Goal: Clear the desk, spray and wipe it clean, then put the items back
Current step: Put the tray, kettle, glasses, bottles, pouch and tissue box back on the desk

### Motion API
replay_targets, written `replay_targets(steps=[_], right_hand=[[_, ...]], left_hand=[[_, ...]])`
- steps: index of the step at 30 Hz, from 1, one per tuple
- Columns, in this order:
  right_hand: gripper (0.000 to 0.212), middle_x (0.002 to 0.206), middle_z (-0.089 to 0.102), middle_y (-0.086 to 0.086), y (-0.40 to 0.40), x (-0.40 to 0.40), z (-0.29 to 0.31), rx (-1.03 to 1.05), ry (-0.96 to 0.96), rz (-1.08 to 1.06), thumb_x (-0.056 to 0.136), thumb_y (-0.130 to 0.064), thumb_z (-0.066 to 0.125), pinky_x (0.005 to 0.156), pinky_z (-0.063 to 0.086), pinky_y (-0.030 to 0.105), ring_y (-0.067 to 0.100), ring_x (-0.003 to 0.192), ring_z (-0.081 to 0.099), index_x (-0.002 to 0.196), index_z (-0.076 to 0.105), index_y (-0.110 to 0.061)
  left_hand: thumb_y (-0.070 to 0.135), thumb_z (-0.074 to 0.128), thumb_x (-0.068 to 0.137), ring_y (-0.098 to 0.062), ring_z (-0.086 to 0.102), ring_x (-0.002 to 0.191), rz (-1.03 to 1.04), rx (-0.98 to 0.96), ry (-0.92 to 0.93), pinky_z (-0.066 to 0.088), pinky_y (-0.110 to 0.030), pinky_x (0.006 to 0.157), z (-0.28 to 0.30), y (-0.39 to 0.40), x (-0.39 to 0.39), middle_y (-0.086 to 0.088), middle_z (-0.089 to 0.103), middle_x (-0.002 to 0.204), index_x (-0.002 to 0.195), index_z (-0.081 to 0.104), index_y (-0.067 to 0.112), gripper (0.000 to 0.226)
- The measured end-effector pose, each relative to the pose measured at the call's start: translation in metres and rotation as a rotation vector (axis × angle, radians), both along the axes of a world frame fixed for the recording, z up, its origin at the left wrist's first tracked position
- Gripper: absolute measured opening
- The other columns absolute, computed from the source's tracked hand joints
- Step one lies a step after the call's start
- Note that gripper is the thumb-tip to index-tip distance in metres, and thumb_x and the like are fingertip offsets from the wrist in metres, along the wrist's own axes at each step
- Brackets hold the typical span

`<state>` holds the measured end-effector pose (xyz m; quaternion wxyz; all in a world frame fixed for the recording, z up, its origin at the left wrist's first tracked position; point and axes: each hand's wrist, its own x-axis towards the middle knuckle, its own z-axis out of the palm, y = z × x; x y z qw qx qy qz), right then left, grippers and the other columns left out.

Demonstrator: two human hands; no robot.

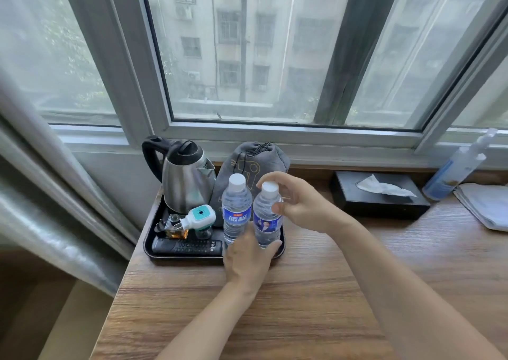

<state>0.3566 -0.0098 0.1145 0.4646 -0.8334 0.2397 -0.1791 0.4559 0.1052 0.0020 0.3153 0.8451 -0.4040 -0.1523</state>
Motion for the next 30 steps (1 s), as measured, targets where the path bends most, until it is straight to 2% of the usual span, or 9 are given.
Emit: replay_targets(steps=[3,5,7,9,13,18,21,25,30], right_hand=[[0.054,0.124,0.064,-0.002,-0.002,-0.004,-0.003,0.04,-0.061,-0.064,0.082,0.013,0.061,0.09,0.054,0.047,0.018,0.117,0.062,0.124,0.063,-0.021],[0.051,0.124,0.064,-0.004,0.0,-0.005,-0.006,-0.029,-0.05,-0.172,0.081,-0.005,0.072,0.095,0.055,0.046,0.012,0.114,0.062,0.125,0.063,-0.028],[0.05,0.115,0.063,-0.005,0.006,-0.003,-0.007,-0.165,0.02,-0.349,0.076,-0.031,0.086,0.091,0.054,0.034,0.006,0.104,0.06,0.12,0.063,-0.028],[0.047,0.1,0.063,-0.007,0.013,0.0,-0.008,-0.276,0.029,-0.487,0.07,-0.043,0.091,0.079,0.05,0.026,0.006,0.09,0.059,0.104,0.064,-0.024],[0.031,0.085,0.069,-0.01,0.014,0.002,-0.006,-0.246,-0.026,-0.426,0.076,-0.032,0.089,0.072,0.05,0.027,0.007,0.076,0.059,0.094,0.065,-0.022],[0.031,0.104,0.074,-0.011,-0.004,-0.003,-0.005,-0.091,-0.01,-0.243,0.082,-0.019,0.082,0.096,0.057,0.042,0.009,0.103,0.069,0.109,0.07,-0.03],[0.037,0.114,0.072,-0.01,-0.006,-0.004,-0.005,-0.047,-0.029,-0.201,0.087,-0.013,0.076,0.1,0.055,0.042,0.008,0.111,0.066,0.12,0.068,-0.029],[0.052,0.109,0.066,-0.008,0.006,-0.002,-0.013,-0.164,0.062,-0.335,0.078,-0.037,0.085,0.09,0.055,0.037,0.006,0.1,0.063,0.123,0.062,-0.029],[0.032,0.098,0.071,-0.014,0.007,-0.002,-0.02,-0.145,0.036,-0.273,0.083,-0.032,0.082,0.086,0.056,0.043,0.006,0.094,0.065,0.109,0.063,-0.03]], left_hand=[[0.068,0.071,0.084,-0.028,0.07,0.11,0.01,0.011,-0.027,0.053,-0.04,0.09,-0.006,-0.005,-0.001,0.001,0.074,0.115,0.119,0.051,0.027,0.058],[0.072,0.068,0.084,-0.028,0.071,0.106,0.001,0.049,-0.08,0.055,-0.04,0.086,-0.006,-0.009,-0.001,0.0,0.074,0.112,0.117,0.048,0.025,0.06],[0.075,0.066,0.084,-0.029,0.072,0.103,0.003,0.076,-0.127,0.055,-0.04,0.083,-0.006,-0.012,-0.003,-0.001,0.073,0.11,0.115,0.045,0.023,0.064],[0.075,0.064,0.085,-0.03,0.072,0.103,0.003,0.095,-0.159,0.055,-0.039,0.082,-0.006,-0.013,-0.007,-0.001,0.071,0.112,0.116,0.042,0.02,0.067],[0.072,0.057,0.092,-0.028,0.071,0.108,-0.014,0.122,-0.174,0.051,-0.038,0.085,-0.009,-0.01,-0.011,0.0,0.068,0.12,0.128,0.04,0.018,0.067],[0.059,0.057,0.098,-0.027,0.07,0.112,-0.055,0.108,-0.134,0.052,-0.038,0.092,-0.022,-0.004,-0.011,-0.002,0.072,0.123,0.149,0.037,0.025,0.065],[0.06,0.056,0.099,-0.028,0.07,0.111,-0.047,0.127,-0.118,0.052,-0.037,0.091,-0.023,-0.003,-0.012,-0.002,0.073,0.12,0.145,0.038,0.027,0.06],[0.062,0.056,0.098,-0.027,0.071,0.107,-0.017,0.128,-0.126,0.053,-0.037,0.085,-0.019,-0.004,-0.015,-0.001,0.073,0.113,0.13,0.04,0.024,0.053],[0.067,0.047,0.101,-0.024,0.073,0.106,-0.06,0.227,-0.272,0.053,-0.035,0.084,-0.014,-0.007,-0.015,-0.002,0.074,0.111,0.129,0.039,0.018,0.057]])
